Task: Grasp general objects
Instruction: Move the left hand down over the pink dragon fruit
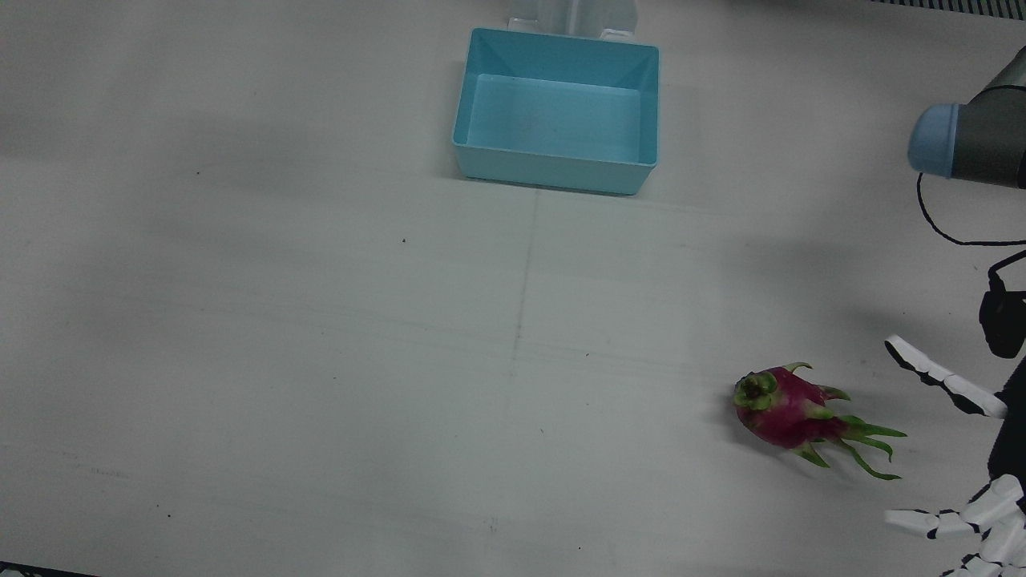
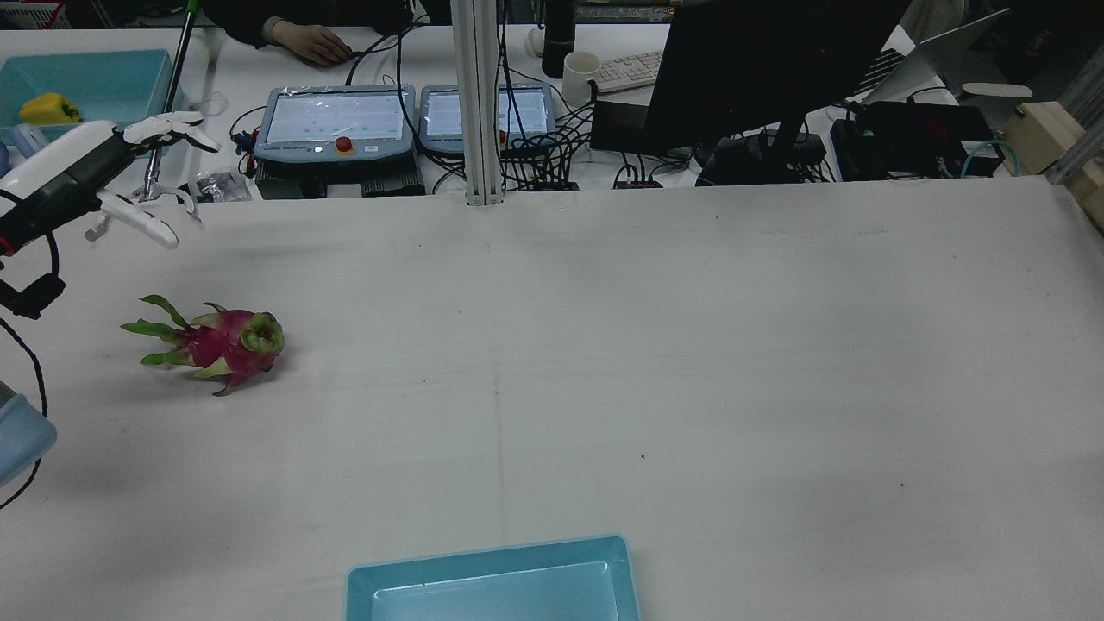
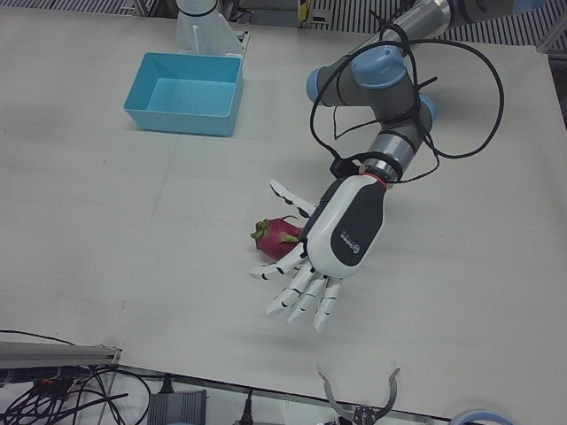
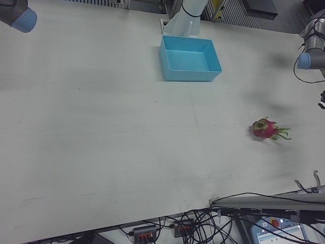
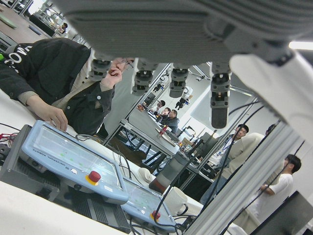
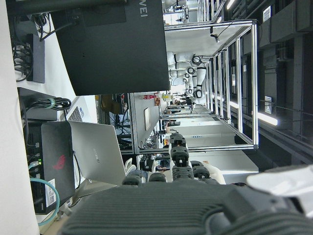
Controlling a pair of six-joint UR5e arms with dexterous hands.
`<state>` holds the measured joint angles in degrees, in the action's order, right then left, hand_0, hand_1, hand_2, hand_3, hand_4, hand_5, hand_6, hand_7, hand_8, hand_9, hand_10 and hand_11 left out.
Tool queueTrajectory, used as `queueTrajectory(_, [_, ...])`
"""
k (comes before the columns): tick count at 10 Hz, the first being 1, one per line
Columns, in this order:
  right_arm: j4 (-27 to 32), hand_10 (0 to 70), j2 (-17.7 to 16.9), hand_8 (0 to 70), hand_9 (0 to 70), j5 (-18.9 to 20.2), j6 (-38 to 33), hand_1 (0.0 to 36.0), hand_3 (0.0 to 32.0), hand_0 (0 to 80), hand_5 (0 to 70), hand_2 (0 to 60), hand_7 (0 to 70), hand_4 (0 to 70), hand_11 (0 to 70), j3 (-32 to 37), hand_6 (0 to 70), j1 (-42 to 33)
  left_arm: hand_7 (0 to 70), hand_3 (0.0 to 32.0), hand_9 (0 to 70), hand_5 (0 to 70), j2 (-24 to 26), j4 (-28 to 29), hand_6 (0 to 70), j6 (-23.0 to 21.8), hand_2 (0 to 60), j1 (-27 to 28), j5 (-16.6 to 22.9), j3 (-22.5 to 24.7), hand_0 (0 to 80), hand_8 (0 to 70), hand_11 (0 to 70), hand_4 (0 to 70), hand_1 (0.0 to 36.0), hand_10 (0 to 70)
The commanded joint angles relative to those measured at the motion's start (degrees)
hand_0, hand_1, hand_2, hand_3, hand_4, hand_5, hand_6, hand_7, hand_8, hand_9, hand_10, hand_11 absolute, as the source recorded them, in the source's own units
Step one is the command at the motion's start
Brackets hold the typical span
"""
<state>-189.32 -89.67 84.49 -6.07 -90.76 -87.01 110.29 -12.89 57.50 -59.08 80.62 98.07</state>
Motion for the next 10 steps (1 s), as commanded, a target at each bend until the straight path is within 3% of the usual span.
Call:
queueTrajectory(1, [0.00, 0.0, 0.02, 0.0, 0.0, -0.02, 0.01, 0.0, 0.0, 0.0, 0.0, 0.0, 0.0, 0.0, 0.0, -0.03, 0.0, 0.00, 15.1, 32.0, 5.3, 30.5, 1.15, -3.29, 4.8, 12.34, 0.0, 7.13, -2.84, 0.55, 48.0, 15.2, 9.7, 5.6, 7.6, 6.3])
queueTrajectory(4, [0.00, 0.0, -0.07, 0.0, 0.0, -0.03, 0.01, 0.0, 0.0, 0.0, 0.0, 0.0, 0.0, 0.0, 0.0, -0.03, 0.0, 0.00, 12.2, 32.0, 4.5, 24.6, 0.54, -4.77, 3.6, 19.47, 0.6, 7.22, -2.75, 0.46, 46.1, 15.0, 8.7, 1.3, 5.8, 5.7])
queueTrajectory(7, [0.00, 0.0, -0.07, 0.0, 0.0, 0.06, -0.08, 0.0, 0.0, 0.0, 0.0, 0.0, 0.0, 0.0, 0.0, -0.03, 0.0, 0.00, 9.8, 32.0, 3.1, 21.3, 0.98, -7.06, 1.3, 34.57, 0.1, 8.01, -2.75, 0.46, 45.7, 14.4, 7.1, 0.0, 5.4, 4.6])
queueTrajectory(10, [0.00, 0.0, -0.07, 0.0, 0.0, -0.03, -0.08, 0.0, 0.0, 0.0, 0.0, 0.0, 0.0, 0.0, 0.0, 0.06, 0.0, 0.00, 8.8, 32.0, 2.6, 20.8, 0.98, -8.47, 0.6, 43.02, 0.2, 11.79, -3.01, 0.02, 45.1, 14.1, 5.8, 0.0, 5.2, 3.8])
